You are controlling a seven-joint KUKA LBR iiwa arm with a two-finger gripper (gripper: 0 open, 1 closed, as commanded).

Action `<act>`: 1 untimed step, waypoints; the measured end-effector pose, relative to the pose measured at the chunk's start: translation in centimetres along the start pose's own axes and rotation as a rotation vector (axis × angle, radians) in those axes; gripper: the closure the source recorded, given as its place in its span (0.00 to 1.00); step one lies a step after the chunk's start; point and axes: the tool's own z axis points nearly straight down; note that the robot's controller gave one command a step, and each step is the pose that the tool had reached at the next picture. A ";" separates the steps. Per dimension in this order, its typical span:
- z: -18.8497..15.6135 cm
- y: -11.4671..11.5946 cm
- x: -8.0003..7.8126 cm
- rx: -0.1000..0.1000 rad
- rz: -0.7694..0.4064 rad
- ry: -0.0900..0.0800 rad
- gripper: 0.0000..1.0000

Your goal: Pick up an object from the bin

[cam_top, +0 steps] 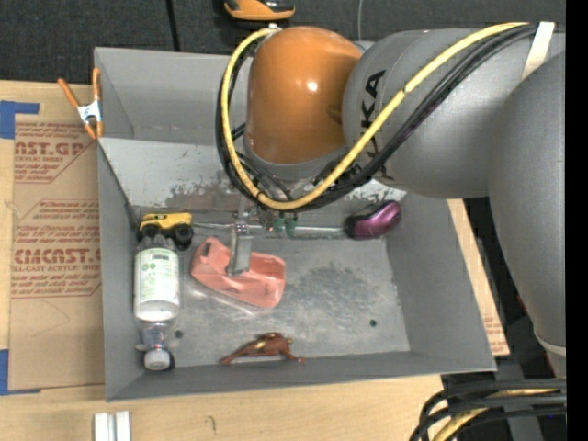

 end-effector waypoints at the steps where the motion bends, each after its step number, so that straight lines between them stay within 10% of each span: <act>1: 0.0 0.0 0.0 0.000 0.000 0.000 0.00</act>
Offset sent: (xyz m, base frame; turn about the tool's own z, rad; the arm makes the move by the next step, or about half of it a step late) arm -0.0038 -0.0556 -0.0767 -0.0490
